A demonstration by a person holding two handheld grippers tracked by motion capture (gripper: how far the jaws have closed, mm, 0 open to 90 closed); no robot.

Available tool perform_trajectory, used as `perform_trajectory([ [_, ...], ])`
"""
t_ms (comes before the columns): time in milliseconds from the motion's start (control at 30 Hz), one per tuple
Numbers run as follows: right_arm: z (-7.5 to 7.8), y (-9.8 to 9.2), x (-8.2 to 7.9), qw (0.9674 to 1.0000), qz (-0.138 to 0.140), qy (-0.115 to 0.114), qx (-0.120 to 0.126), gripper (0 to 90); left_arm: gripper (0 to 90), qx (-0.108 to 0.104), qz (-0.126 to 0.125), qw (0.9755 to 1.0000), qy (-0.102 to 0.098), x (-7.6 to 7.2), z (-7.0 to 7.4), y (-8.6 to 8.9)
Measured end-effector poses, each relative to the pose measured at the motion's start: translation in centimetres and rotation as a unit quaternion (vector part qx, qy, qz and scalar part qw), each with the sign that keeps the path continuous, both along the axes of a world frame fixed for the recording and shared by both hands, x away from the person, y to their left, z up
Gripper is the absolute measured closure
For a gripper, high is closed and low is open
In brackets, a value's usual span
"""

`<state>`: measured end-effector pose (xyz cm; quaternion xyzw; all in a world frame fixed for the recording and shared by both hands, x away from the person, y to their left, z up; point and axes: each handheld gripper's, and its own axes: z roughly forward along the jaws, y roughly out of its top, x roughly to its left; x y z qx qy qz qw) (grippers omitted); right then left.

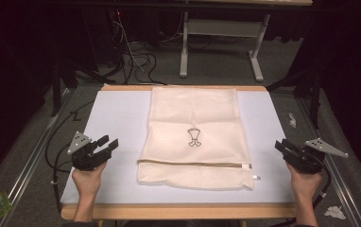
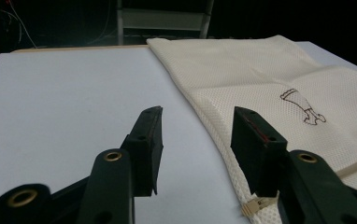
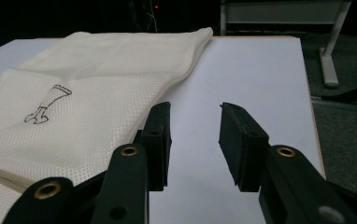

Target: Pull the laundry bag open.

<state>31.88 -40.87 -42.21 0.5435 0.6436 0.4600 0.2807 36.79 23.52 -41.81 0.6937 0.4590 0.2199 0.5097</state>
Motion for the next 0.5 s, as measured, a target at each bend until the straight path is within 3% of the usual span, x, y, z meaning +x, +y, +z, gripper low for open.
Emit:
perform_trajectory([
  [133, -0.3, -0.3, 0.0, 1.0000, -0.009, 0.003, 0.002, 64.8, 53.3, 0.014, 0.002, 0.9999, -0.001, 0.2, -0.2, -0.2],
  [300, -0.8, -0.6, 0.1, 0.9998, -0.016, 0.009, 0.007, 64.8, 52.9, 0.007, 0.009, 0.9999, 0.005, 0.5, -0.7, 0.2],
  [500, -1.2, -0.5, 0.2, 0.9998, -0.015, 0.015, 0.002, 64.6, 52.6, 0.015, 0.013, 0.9997, 0.012, 0.9, -1.5, 0.2],
])
